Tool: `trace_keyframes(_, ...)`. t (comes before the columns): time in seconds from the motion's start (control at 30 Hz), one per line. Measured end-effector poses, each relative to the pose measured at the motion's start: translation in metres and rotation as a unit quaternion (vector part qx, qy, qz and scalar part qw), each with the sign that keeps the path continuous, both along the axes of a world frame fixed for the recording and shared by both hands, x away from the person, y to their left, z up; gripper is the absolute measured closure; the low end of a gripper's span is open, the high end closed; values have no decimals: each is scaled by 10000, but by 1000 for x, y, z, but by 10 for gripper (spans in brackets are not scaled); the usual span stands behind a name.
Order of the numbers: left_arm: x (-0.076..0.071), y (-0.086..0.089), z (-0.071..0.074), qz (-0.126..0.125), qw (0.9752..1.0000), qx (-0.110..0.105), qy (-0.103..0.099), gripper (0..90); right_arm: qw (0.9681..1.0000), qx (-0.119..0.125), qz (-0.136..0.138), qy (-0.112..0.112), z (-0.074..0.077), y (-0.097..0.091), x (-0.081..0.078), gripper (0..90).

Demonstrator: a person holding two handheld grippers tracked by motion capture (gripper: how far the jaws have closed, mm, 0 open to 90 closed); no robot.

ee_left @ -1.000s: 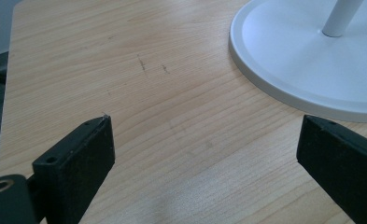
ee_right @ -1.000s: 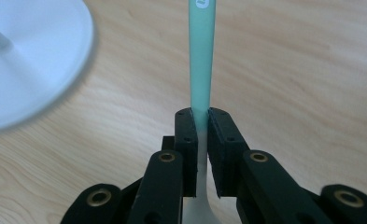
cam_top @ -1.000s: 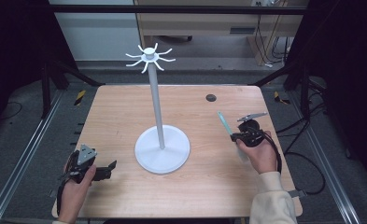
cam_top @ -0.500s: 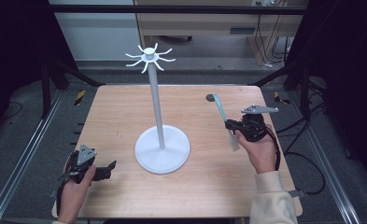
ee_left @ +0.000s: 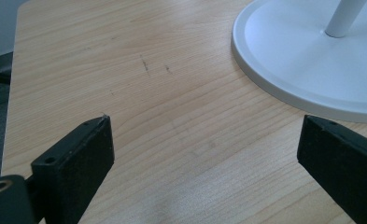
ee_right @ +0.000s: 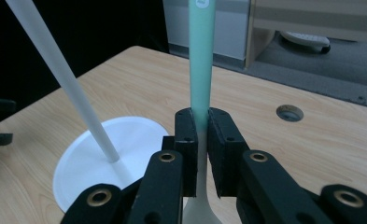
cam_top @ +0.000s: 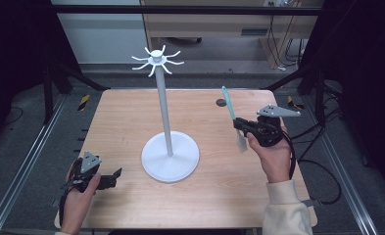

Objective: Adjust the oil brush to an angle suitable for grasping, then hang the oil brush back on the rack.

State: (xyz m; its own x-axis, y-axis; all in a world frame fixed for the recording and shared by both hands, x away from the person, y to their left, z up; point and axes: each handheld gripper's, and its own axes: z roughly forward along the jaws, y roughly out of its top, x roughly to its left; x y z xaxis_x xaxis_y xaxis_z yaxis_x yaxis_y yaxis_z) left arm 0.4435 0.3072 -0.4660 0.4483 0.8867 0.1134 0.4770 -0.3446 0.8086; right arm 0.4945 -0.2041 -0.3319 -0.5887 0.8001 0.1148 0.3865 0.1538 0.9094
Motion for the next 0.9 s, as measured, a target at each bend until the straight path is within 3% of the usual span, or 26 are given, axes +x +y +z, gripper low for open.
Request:
trace_keyframes(0.4, 0, -1, 0, 25, 10000, 42, -32, 35, 9988, 300, 171, -340, 20, 2, -12, 827)
trace_keyframes(0.6, -2, -2, 0, 15, 9999, 105, -43, 34, 9983, 339, 246, -399, 26, 6, -11, 827)
trace_keyframes(0.9, -3, -2, 0, 35, 9998, 172, -57, 34, 9962, 504, 352, -617, 54, 19, -3, 827)
